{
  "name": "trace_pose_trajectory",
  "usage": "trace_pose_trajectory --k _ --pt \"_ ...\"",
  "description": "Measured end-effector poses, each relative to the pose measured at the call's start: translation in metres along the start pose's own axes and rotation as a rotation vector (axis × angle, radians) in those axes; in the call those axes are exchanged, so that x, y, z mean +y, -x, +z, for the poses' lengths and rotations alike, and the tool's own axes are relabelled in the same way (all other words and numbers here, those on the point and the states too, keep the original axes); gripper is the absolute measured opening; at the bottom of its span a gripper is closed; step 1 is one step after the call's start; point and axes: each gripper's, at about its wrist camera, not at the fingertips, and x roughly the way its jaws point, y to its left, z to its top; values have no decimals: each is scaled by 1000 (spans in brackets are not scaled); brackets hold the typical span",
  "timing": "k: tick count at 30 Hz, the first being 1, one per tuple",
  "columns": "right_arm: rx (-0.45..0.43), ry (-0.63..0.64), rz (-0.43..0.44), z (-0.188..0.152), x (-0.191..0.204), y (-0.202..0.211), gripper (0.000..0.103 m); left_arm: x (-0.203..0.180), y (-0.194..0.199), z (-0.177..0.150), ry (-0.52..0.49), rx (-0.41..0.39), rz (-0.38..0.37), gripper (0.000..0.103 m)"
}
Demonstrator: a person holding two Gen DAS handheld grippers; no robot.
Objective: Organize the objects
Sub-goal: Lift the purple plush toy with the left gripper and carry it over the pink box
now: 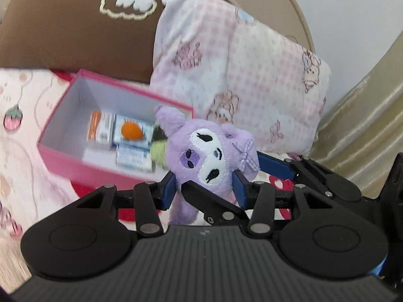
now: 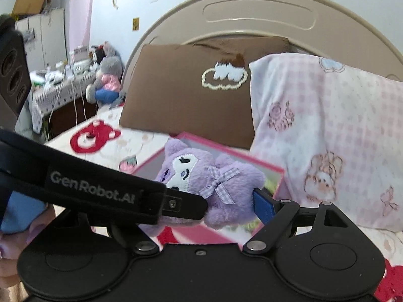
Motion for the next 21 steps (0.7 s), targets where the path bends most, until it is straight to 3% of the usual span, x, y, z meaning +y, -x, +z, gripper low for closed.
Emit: trace_pose_trajectory --k 7,10,17,21 --pt "-36 -38 37 36 -16 -37 85 13 -20 50 -42 -2 36 47" --pt "-25 -63 42 42 -20 -59 84 27 -36 59 -5 -9 47 47" --pt "15 -95 74 33 -28 -104 83 73 -71 58 47 9 -4 53" --pt "58 -30 99 23 -18 -132 80 105 -89 51 70 56 2 56"
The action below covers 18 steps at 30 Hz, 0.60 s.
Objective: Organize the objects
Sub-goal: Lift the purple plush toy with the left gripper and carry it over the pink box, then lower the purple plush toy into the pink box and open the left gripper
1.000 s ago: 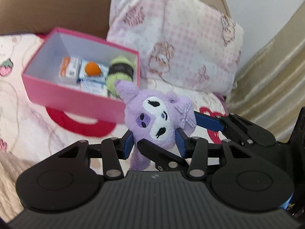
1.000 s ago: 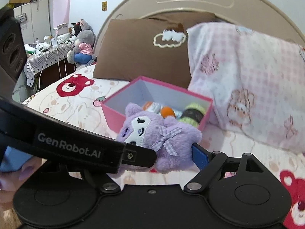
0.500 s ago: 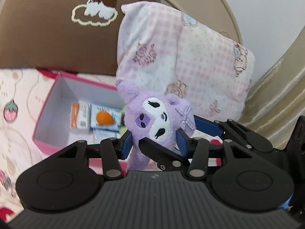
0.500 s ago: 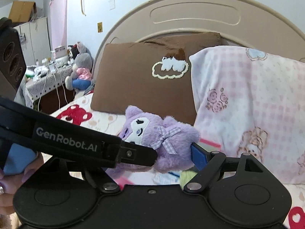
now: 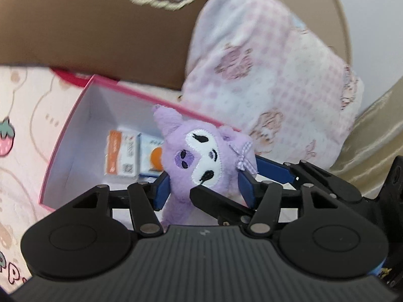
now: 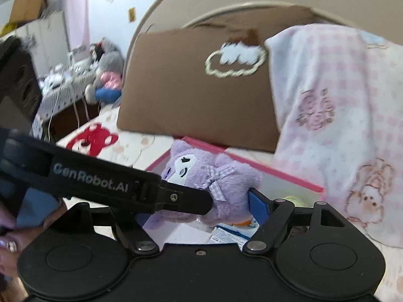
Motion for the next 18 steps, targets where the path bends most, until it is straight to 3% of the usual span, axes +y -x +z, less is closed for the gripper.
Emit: trace_pose_trajectory --k 6,18 --pt "44 -12 39 -16 -3 -35 79 27 -24 -6 41 39 42 54" --pt "124 -184 130 -42 -36 -67 74 42 -53 -13 70 86 118 48"
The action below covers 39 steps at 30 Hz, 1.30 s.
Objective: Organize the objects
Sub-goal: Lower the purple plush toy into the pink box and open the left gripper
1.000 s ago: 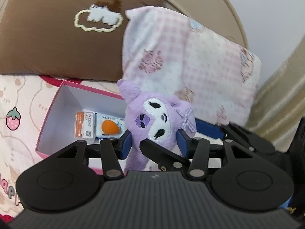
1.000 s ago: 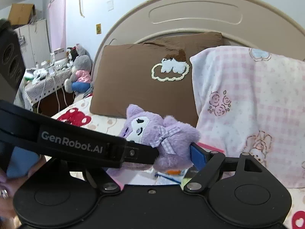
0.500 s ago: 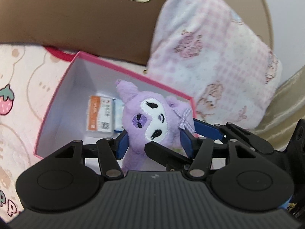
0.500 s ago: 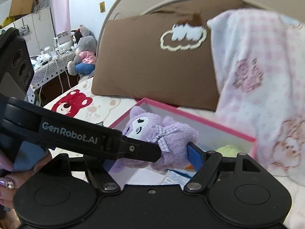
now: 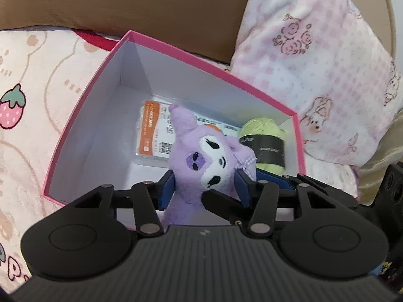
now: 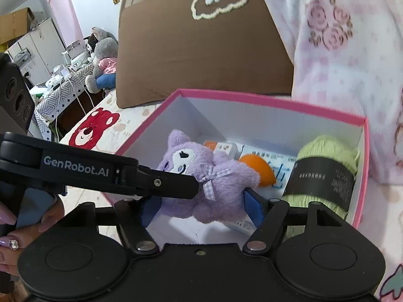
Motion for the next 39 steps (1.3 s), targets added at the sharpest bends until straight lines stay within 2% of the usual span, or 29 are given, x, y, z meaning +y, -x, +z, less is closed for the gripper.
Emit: trace_pose_trajectory --k 5,10,12,14,19,21,24,29,33,37,39 --pt "40 -48 40 -5 -11 -7 71 7 -8 -1 15 22 13 48" --pt "59 -55 41 -9 -12 -13 58 15 -15 0 53 35 49 48" --pt "61 -67 40 -10 -14 -15 48 15 -15 1 49 26 69 48" --pt "71 -82 33 -10 -19 -16 44 15 -16 1 44 25 87 48" --pt "88 -112 9 -13 -23 -24 43 12 -23 0 23 29 117 45" --pt "92 -106 -4 -13 -23 -25 36 9 -27 -1 9 29 154 42" --pt "98 -91 -30 -14 -21 -28 32 5 -29 -2 -14 30 187 42" --pt "101 -106 -39 -15 -25 -30 32 5 -29 -2 -12 27 200 42" --pt "103 -108 -50 -17 -27 -32 32 2 -22 0 -45 -20 287 41" --pt "106 -102 -47 -17 -25 -32 32 12 -31 1 -1 20 228 41" --pt "107 -108 -40 -17 -26 -32 32 9 -34 -1 -18 20 253 41"
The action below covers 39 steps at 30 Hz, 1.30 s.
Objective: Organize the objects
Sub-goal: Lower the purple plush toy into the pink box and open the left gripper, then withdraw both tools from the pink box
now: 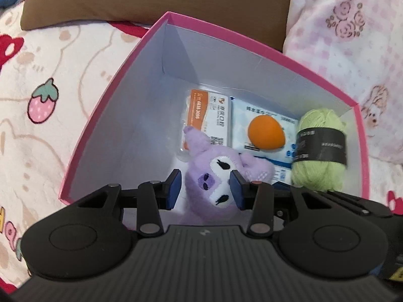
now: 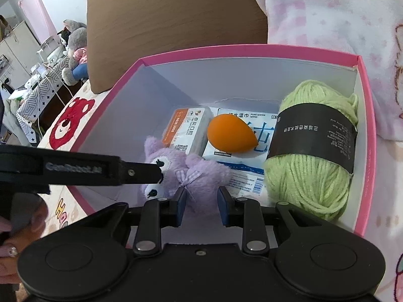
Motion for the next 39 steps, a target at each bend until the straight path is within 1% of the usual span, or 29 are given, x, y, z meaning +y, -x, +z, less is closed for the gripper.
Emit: trace_pose_trajectory --k 2,3,5,6,7,9,11,13,15,16,21,23,26,27,28,29,31,32,35,38,39 --pt "-1 -8 24 0 -1 1 33 -5 -1 -1 -20 -5 14 41" --pt "-2 -15 36 1 -1 1 33 -7 -3 -2 -27 -3 8 41" --pt "4 -18 52 1 -1 0 33 -12 -9 -4 -44 5 17 39" --pt "8 -13 49 1 0 -1 33 -15 -12 -5 -58 6 43 39" --pt "12 -4 43 0 1 -1 33 -17 -13 -6 -63 8 50 39" --pt "10 9 33 0 3 -2 34 -19 -9 -5 -64 10 39 39" --pt "10 8 45 0 5 -1 34 -20 -8 -5 -72 2 50 39" --pt "22 -22 73 1 4 -2 34 -20 -10 -5 -73 5 58 39" --pt "34 -61 108 0 4 -1 34 -20 -11 -5 -77 0 82 39" --pt "36 -67 105 0 6 0 34 -21 -11 -5 -83 -3 91 39" --pt "32 2 46 1 14 4 34 -24 -12 -6 -111 -15 109 39" --pt "27 40 -10 0 16 5 36 -24 -15 -6 -114 -14 115 40" --pt "6 95 -129 -3 22 14 38 -21 -11 -6 -87 -5 104 41" --pt "-9 111 -143 -5 25 20 43 -20 -7 -7 -79 -6 94 41" --pt "-24 121 -139 -5 28 28 46 -20 -3 -7 -80 -15 89 41" --pt "-32 125 -131 -5 30 34 52 -21 3 -9 -89 -35 104 41" --pt "-33 137 -106 -3 34 43 54 -27 12 -13 -125 -66 155 39" --pt "-41 135 -106 -3 34 47 54 -28 16 -15 -121 -71 150 39" --pt "-63 117 -115 -6 32 58 54 -26 28 -14 -73 -63 94 39" --pt "-78 113 -134 -10 34 73 55 -31 49 -17 -87 -97 100 40" --pt "-85 119 -143 -11 36 79 56 -34 56 -19 -95 -104 88 40"
